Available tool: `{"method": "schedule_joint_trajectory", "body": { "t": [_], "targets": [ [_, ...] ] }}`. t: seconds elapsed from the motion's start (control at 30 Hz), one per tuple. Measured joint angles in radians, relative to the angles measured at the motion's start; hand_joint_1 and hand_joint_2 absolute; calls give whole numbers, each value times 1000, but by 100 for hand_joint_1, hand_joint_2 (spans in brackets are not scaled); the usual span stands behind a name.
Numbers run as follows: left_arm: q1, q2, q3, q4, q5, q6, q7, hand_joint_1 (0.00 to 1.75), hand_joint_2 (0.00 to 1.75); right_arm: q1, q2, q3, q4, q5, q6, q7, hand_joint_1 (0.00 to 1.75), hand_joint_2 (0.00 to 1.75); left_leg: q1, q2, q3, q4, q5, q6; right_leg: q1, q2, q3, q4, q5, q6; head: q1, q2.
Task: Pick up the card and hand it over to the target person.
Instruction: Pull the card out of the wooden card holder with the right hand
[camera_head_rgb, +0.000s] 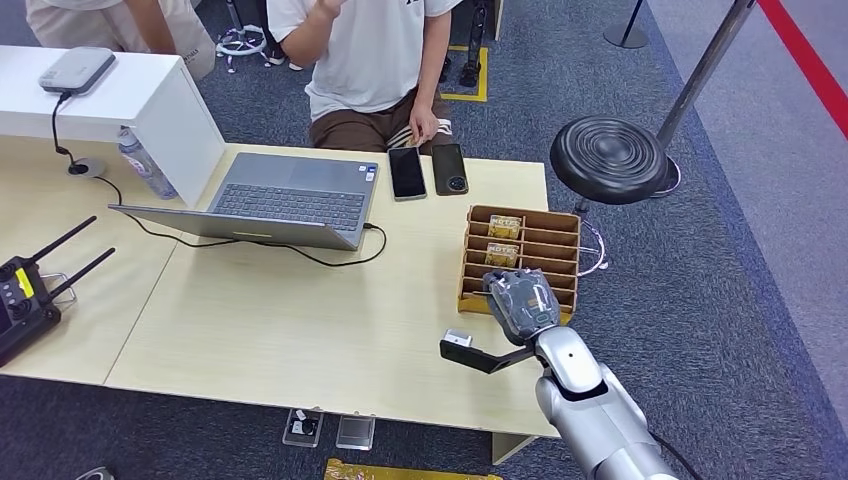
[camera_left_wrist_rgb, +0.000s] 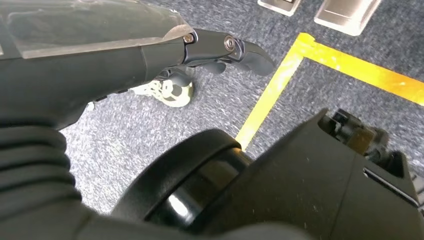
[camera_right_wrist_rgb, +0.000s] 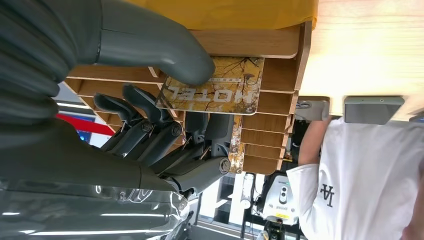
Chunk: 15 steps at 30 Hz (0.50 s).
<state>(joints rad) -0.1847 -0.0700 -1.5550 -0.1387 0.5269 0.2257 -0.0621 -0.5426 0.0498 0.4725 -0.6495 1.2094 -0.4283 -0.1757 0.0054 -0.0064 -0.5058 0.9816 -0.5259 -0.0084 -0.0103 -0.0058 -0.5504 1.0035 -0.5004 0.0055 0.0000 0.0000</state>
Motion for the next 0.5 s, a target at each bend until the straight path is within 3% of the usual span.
{"method": "schedule_joint_trajectory", "body": {
  "t": [0.1,0.3,0.5],
  "targets": [
    [3,2,1,1,8,-10,0,0,175,1,9,-32,-50,-89,10,-73,175,175,0,1,0,0,0,0,0,1,-1,1,0,0,0,0],
    [2,2,-14,1,10,-36,9,0,175,41,23,-30,-372,-227,-23,-151,175,175,0,3,-2,1,-1,0,0,3,-3,2,0,0,0,0],
    [-25,-2,-16,0,-21,-49,17,0,175,-62,141,67,-374,-221,-53,-156,175,175,0,6,-1,1,-1,-1,0,6,-4,3,0,-1,0,0]
  ]
}}
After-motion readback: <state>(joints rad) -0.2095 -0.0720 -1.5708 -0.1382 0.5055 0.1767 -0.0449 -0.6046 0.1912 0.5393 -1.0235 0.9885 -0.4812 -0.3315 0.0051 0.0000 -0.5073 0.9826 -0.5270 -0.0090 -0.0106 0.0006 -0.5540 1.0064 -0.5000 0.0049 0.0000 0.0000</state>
